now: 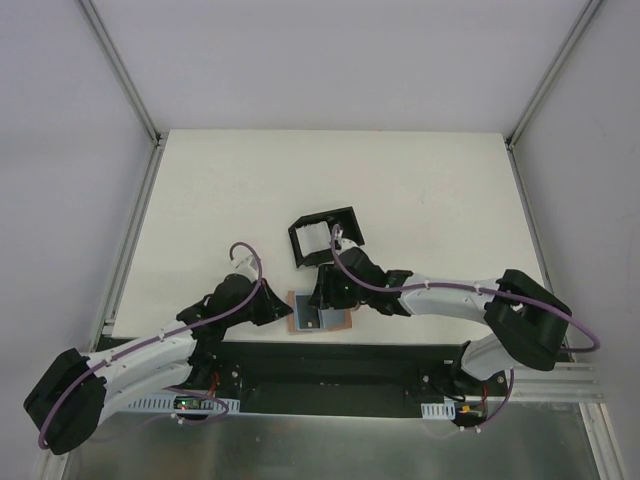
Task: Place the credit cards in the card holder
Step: Insert the credit card into the card holder.
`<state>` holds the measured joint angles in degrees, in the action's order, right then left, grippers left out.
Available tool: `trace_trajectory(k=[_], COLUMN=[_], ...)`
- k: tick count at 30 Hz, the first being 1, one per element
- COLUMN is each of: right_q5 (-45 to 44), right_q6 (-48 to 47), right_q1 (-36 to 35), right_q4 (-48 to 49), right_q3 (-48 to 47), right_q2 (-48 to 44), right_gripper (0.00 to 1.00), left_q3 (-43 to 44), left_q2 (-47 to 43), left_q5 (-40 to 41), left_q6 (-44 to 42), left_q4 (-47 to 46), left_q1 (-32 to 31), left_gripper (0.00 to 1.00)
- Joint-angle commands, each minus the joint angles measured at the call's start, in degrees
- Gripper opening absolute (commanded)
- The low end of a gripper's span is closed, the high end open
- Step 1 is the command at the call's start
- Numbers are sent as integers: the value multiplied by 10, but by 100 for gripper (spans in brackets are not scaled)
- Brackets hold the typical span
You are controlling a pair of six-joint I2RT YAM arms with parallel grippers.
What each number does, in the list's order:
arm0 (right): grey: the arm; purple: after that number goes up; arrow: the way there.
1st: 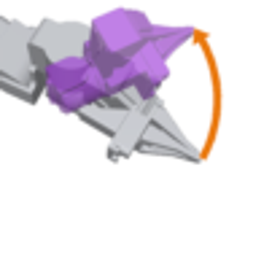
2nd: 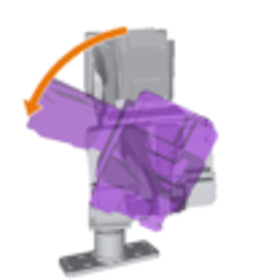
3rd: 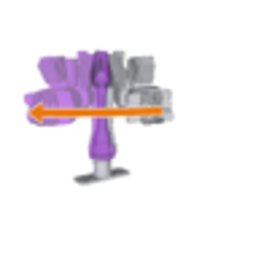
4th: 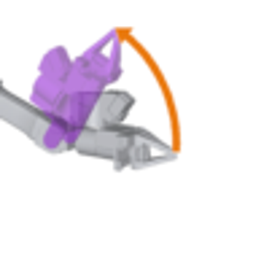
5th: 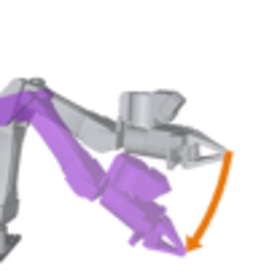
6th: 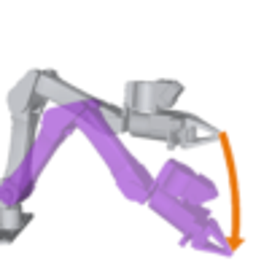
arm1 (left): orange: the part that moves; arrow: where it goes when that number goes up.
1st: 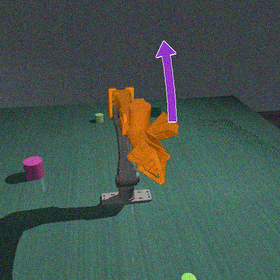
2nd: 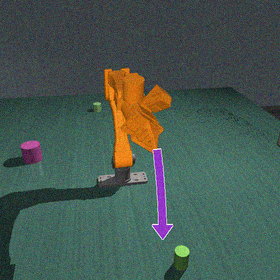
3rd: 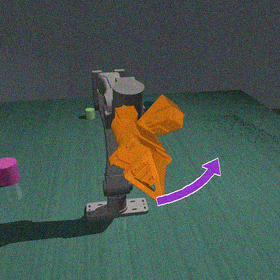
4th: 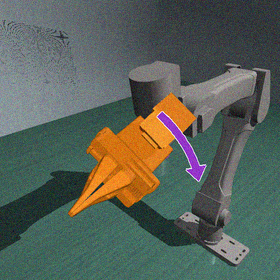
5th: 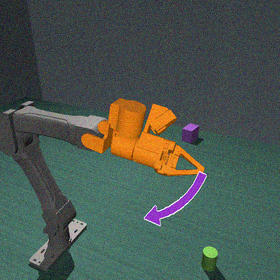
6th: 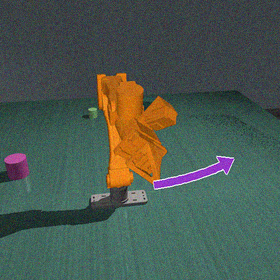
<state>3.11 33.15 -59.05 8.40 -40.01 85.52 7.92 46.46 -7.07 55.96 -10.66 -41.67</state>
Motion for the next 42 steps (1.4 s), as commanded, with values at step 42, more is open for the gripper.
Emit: trace_trajectory(k=[42], right_q5=[-131], right_q6=[-70], right_q1=[-107], right_q4=[-262], right_q3=[-234], right_q2=[128], right_gripper=[63], left_q3=[31], left_q2=[-39], left_q5=[-19], left_q6=[-10], left_q4=[25], left_q1=[-4], left_gripper=[0])
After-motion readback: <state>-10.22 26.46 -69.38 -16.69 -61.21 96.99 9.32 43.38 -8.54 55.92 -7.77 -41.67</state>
